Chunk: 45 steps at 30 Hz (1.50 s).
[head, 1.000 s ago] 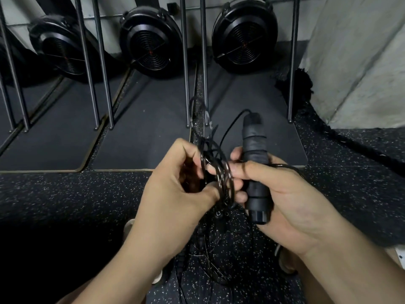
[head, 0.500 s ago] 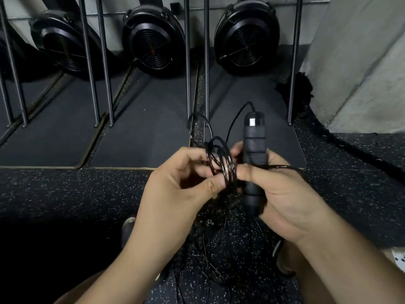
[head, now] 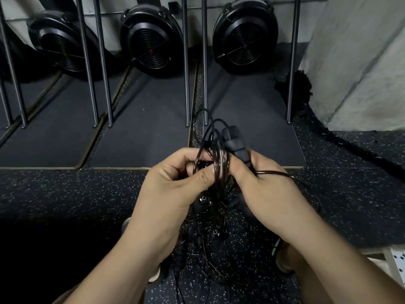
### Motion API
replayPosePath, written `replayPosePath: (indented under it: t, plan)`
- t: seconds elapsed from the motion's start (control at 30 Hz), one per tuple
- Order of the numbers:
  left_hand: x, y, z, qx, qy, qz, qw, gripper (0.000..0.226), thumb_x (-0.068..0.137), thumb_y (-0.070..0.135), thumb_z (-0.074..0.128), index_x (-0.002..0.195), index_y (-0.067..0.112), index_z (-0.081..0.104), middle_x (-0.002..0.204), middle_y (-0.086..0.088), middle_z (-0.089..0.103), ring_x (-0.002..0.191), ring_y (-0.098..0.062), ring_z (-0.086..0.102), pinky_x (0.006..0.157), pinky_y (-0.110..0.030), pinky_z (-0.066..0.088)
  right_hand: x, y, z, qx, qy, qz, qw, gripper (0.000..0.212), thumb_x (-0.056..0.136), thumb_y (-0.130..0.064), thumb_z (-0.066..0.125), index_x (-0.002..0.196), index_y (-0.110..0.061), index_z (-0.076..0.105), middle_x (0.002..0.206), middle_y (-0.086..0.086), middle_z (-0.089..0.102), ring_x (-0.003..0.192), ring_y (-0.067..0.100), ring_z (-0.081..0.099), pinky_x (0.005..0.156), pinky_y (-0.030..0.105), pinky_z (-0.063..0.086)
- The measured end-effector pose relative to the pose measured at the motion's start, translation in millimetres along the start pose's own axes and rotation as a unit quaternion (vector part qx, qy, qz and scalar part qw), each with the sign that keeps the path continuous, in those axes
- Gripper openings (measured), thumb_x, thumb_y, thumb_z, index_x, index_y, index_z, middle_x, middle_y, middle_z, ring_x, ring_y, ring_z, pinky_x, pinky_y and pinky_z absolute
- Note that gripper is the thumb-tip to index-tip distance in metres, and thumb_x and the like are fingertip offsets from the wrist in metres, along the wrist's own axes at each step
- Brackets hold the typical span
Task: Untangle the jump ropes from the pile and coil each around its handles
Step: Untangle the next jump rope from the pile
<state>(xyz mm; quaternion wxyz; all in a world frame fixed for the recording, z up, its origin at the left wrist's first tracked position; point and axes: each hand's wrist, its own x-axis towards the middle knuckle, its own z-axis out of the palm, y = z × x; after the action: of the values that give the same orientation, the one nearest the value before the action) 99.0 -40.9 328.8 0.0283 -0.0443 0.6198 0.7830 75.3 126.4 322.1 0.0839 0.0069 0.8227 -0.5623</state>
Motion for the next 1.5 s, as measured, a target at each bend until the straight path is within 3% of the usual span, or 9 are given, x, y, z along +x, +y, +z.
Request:
replayPosePath:
  t: [0.07, 0.13, 0.37, 0.53, 0.7, 0.87, 1.03, 1.27, 1.5]
  plan:
    - [1, -1, -2, -0.004, 0.014, -0.006, 1.0, 0.023, 0.087, 0.006, 0.079, 0.109, -0.003, 0.075, 0.09, -0.014, 0.042, 0.056, -0.004, 0.043, 0.054, -0.01, 0.04, -1, -2, 4, 0.153, -0.036, 0.039, 0.987, 0.018, 0.097, -0.051, 0.068, 0.086, -0.039, 0.076, 0.056, -0.019, 0.061, 0.049, 0.0, 0.057, 0.055, 0.022, 0.041]
    - [2, -3, -4, -0.009, 0.023, -0.009, 1.0, 0.023, 0.087, 0.009, 0.08, 0.106, -0.001, 0.076, 0.093, -0.016, 0.043, 0.058, -0.006, 0.04, 0.056, -0.011, 0.039, -2, -4, 5, 0.264, -0.038, 0.067, 0.962, 0.008, 0.091, -0.042, 0.077, 0.091, -0.034, 0.079, 0.068, -0.014, 0.071, 0.06, 0.001, 0.065, 0.058, 0.027, 0.052]
    - [1, -1, -1, -0.006, 0.044, 0.015, 0.999, 0.011, 0.08, 0.014, 0.085, 0.089, 0.01, 0.08, 0.075, -0.018, 0.042, 0.063, -0.014, 0.049, 0.063, -0.017, 0.045, -1, -3, -6, 0.033, 0.036, -0.05, 0.998, 0.033, 0.092, -0.055, 0.077, 0.106, -0.025, 0.075, 0.091, -0.004, 0.079, 0.086, 0.015, 0.073, 0.081, 0.045, 0.061]
    - [1, -2, -1, 0.066, 0.055, 0.054, 0.995, 0.016, 0.081, 0.014, 0.085, 0.094, 0.005, 0.08, 0.077, -0.034, 0.039, 0.067, -0.015, 0.046, 0.064, -0.017, 0.045, 4, -2, -9, 0.275, -0.015, 0.078, 0.958, 0.026, 0.084, -0.032, 0.085, 0.103, -0.016, 0.08, 0.084, 0.005, 0.072, 0.069, 0.018, 0.06, 0.051, 0.026, 0.049]
    - [0, -4, 0, 0.09, 0.044, 0.063, 0.993, 0.016, 0.078, 0.018, 0.086, 0.093, 0.013, 0.083, 0.074, -0.029, 0.038, 0.066, -0.018, 0.048, 0.064, -0.022, 0.047, 9, 3, -25, 0.342, -0.11, 0.15, 0.921, 0.064, 0.065, -0.029, 0.086, 0.121, -0.001, 0.073, 0.11, 0.013, 0.08, 0.09, 0.027, 0.077, 0.072, 0.039, 0.067]
    - [4, -6, -7, 0.127, 0.043, 0.065, 0.989, 0.012, 0.08, 0.018, 0.087, 0.092, 0.017, 0.084, 0.067, -0.011, 0.043, 0.06, -0.01, 0.049, 0.061, -0.019, 0.045, 13, 0, -41, 0.342, -0.108, 0.131, 0.924, 0.038, 0.083, -0.013, 0.079, 0.116, 0.002, 0.072, 0.118, 0.018, 0.079, 0.106, 0.031, 0.079, 0.081, 0.037, 0.066]
    - [5, -4, -7, 0.11, 0.059, 0.047, 0.991, 0.01, 0.081, 0.017, 0.085, 0.091, 0.016, 0.084, 0.071, -0.018, 0.043, 0.06, -0.009, 0.047, 0.061, -0.017, 0.045, 13, -2, -31, 0.449, -0.049, 0.158, 0.878, 0.031, 0.088, -0.014, 0.077, 0.116, 0.0, 0.072, 0.117, 0.018, 0.08, 0.104, 0.025, 0.08, 0.08, 0.036, 0.067]
    - [2, -3, -10, 0.227, 0.082, 0.108, 0.964, 0.008, 0.093, 0.023, 0.08, 0.1, 0.027, 0.079, 0.073, 0.002, 0.072, 0.074, -0.012, 0.076, 0.079, -0.038, 0.062, 1, 1, 8, 0.497, 0.045, 0.075, 0.863, 0.016, 0.094, -0.015, 0.073, 0.107, -0.005, 0.074, 0.122, 0.016, 0.078, 0.117, 0.029, 0.076, 0.094, 0.038, 0.064]
    - [1, -1, -5, 0.086, 0.046, 0.067, 0.993, 0.021, 0.109, 0.01, 0.053, 0.111, 0.01, 0.074, 0.092, -0.012, 0.08, 0.086, -0.027, 0.078, 0.078, -0.033, 0.063, -1, -1, 9, 0.465, 0.057, 0.038, 0.883, 0.017, 0.097, -0.019, 0.071, 0.101, -0.002, 0.073, 0.118, 0.02, 0.079, 0.113, 0.033, 0.077, 0.092, 0.039, 0.064]
